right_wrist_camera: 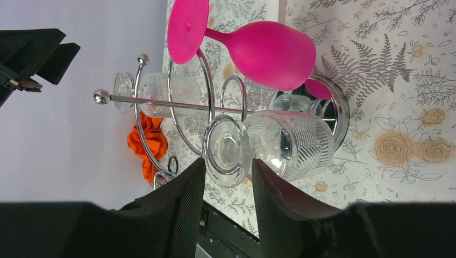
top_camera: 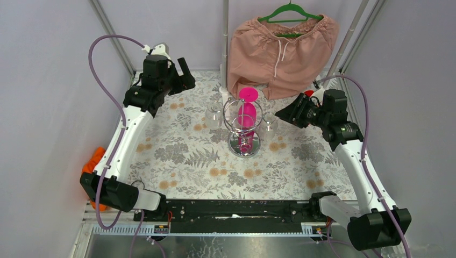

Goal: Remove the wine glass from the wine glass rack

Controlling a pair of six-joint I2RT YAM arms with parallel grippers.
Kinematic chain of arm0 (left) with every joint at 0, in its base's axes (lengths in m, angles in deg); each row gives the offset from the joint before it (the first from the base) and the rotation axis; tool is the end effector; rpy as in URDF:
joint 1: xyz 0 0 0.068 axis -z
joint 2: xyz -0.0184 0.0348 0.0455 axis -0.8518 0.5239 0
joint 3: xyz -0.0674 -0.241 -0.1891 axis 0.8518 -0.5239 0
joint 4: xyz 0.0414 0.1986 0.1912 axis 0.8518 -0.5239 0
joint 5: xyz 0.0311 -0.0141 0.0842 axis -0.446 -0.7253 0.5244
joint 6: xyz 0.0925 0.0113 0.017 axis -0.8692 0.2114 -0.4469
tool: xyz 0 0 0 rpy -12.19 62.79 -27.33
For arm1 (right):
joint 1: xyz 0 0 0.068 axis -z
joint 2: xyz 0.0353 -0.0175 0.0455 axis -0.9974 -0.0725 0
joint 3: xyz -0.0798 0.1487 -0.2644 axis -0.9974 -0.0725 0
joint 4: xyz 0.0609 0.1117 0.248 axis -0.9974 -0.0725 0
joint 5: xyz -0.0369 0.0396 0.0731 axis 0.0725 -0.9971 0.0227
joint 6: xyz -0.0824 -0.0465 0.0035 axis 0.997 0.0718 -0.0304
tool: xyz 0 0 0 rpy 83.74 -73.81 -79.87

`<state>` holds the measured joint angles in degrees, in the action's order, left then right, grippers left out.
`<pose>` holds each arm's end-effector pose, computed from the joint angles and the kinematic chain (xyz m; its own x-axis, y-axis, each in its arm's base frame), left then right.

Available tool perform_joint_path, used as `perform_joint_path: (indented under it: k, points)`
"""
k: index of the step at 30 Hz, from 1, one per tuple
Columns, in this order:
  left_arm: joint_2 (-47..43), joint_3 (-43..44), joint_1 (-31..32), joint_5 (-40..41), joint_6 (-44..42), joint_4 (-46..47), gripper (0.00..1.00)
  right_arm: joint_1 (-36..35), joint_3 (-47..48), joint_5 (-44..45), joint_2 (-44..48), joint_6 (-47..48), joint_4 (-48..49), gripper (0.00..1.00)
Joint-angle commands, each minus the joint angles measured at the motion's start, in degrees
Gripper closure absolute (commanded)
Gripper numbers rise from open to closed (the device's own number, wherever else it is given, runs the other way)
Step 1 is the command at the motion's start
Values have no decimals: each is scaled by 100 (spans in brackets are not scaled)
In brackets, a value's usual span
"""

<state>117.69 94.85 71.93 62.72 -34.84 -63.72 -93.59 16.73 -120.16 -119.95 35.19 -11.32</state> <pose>0.3465 -0.0767 0.4413 -0.4867 -0.3239 -0.8113 -0.0460 0.9369 -0.3465 0.2600 0.0810 0.3686 -0.6724 0.4290 -0.6032 -0.2356 0.6484 0.7239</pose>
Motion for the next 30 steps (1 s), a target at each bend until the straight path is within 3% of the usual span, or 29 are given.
perform_joint_path:
  k: [1,19,30]
  points:
    - [-60,-54,34,106,10,267,4,-51,56,86,33,-27,109,55]
    - [-59,-71,32,133,-60,314,4,-233,-74,102,-362,-121,417,57]
    - [-35,-58,28,58,-65,314,3,-271,-320,326,-315,-254,722,73]
